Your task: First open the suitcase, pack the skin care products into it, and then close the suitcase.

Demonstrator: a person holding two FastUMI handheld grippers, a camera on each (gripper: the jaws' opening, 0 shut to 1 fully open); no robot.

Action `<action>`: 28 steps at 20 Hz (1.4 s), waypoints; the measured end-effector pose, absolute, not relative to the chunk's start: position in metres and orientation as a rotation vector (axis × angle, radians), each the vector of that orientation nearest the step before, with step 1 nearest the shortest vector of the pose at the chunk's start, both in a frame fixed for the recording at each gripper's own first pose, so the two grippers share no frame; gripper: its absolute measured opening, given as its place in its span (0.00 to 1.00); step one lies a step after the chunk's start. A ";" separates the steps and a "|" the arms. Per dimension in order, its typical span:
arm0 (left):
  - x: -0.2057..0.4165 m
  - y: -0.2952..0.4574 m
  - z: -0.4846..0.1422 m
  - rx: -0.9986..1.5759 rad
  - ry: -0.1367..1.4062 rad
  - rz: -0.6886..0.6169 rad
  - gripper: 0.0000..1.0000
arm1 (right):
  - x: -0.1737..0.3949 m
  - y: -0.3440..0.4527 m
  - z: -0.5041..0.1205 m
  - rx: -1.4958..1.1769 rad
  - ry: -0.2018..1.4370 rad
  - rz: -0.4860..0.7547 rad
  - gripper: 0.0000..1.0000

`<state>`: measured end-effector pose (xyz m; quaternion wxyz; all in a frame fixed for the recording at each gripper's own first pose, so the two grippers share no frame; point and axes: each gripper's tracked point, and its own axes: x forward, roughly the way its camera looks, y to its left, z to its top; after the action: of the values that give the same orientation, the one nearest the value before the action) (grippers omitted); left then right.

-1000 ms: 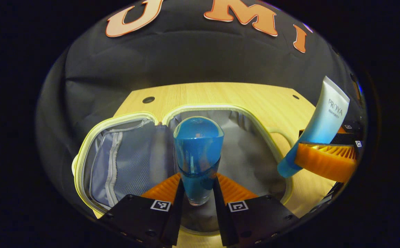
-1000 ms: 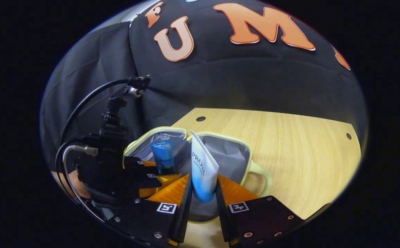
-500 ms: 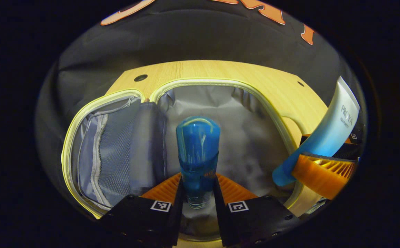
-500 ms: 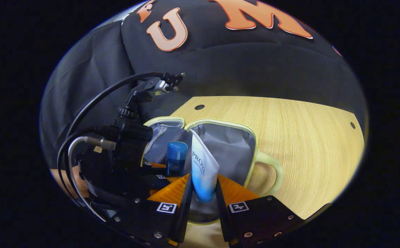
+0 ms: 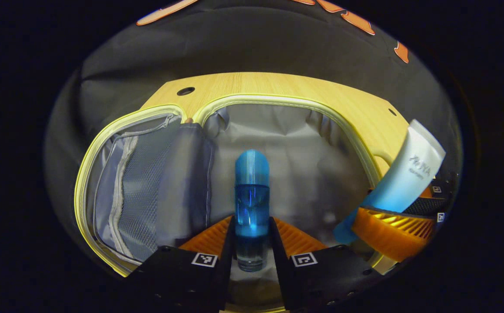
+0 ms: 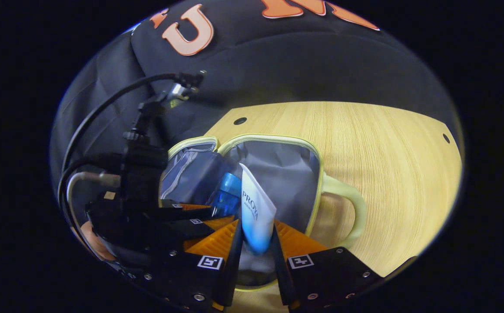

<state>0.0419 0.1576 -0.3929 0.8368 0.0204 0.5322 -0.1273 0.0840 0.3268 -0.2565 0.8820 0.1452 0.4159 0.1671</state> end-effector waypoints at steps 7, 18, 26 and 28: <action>0.072 0.185 -0.334 0.063 0.917 -0.201 0.55 | 0.091 0.335 -0.272 0.380 0.954 0.305 0.41; 0.069 0.359 -0.289 -0.054 0.760 0.202 0.71 | 0.106 0.319 -0.248 0.439 0.894 0.219 0.41; 0.062 0.455 -0.286 -0.133 0.731 0.324 0.91 | 0.115 0.257 -0.189 0.387 0.690 0.096 0.81; 0.065 0.471 -0.288 -0.178 0.724 0.352 0.92 | 0.118 0.243 -0.173 0.376 0.637 0.065 0.88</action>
<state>0.0650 0.4711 -0.2881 0.9162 -0.0865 0.3520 0.1710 0.1177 0.2432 -0.1732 0.9319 0.1839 0.3111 0.0320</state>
